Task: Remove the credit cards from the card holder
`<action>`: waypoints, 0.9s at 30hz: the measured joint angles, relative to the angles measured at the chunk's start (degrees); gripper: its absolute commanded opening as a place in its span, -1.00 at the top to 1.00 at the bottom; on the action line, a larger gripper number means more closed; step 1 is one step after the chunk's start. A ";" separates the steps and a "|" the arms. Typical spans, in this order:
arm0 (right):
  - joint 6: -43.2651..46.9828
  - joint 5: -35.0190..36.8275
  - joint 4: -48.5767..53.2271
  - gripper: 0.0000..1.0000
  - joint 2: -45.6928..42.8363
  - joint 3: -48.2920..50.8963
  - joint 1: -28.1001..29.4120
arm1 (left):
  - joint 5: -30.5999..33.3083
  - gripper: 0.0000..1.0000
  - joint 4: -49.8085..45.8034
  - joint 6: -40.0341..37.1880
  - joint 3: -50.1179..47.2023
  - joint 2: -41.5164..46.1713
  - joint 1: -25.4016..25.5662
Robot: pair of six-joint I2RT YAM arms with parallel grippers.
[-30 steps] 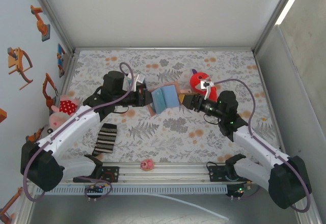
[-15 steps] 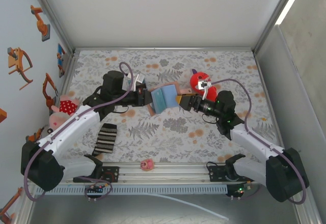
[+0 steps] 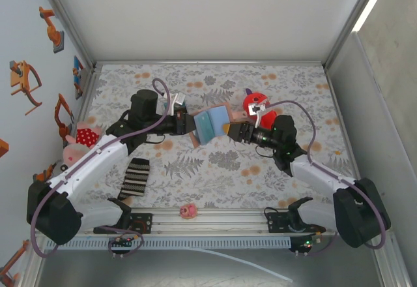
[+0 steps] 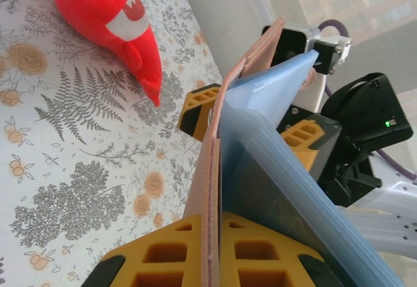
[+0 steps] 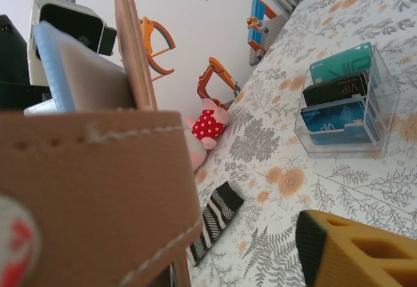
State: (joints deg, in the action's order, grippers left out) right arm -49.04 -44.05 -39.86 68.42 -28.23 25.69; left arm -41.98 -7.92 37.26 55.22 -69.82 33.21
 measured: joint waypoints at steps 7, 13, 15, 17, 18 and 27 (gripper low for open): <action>-2.71 -0.55 -5.46 0.31 3.13 -0.28 0.79 | -0.74 0.96 1.20 0.72 -0.44 -0.42 0.00; -5.97 -0.94 -11.13 1.00 5.27 -0.55 1.11 | -0.74 0.58 1.77 0.92 -0.79 -0.59 -0.39; -6.75 -0.96 -11.96 1.00 5.77 -0.55 1.11 | -0.72 0.47 2.21 1.22 -1.16 -0.48 -0.72; -7.15 -0.90 -12.13 1.00 5.97 -0.55 1.11 | -0.55 0.35 2.67 1.53 -1.92 0.02 -1.14; -7.28 -0.85 -12.20 1.00 5.95 -0.55 1.11 | -0.44 0.27 2.91 1.73 -2.51 0.52 -1.40; -8.28 2.05 -12.52 1.00 3.74 -0.55 1.11 | 1.05 -0.27 9.22 5.16 -7.98 5.57 -2.91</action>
State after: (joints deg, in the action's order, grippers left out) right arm -57.32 -42.00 -52.38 72.16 -28.77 26.81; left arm -40.93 1.30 42.41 47.24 -64.25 30.30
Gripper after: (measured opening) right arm 0.070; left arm 0.595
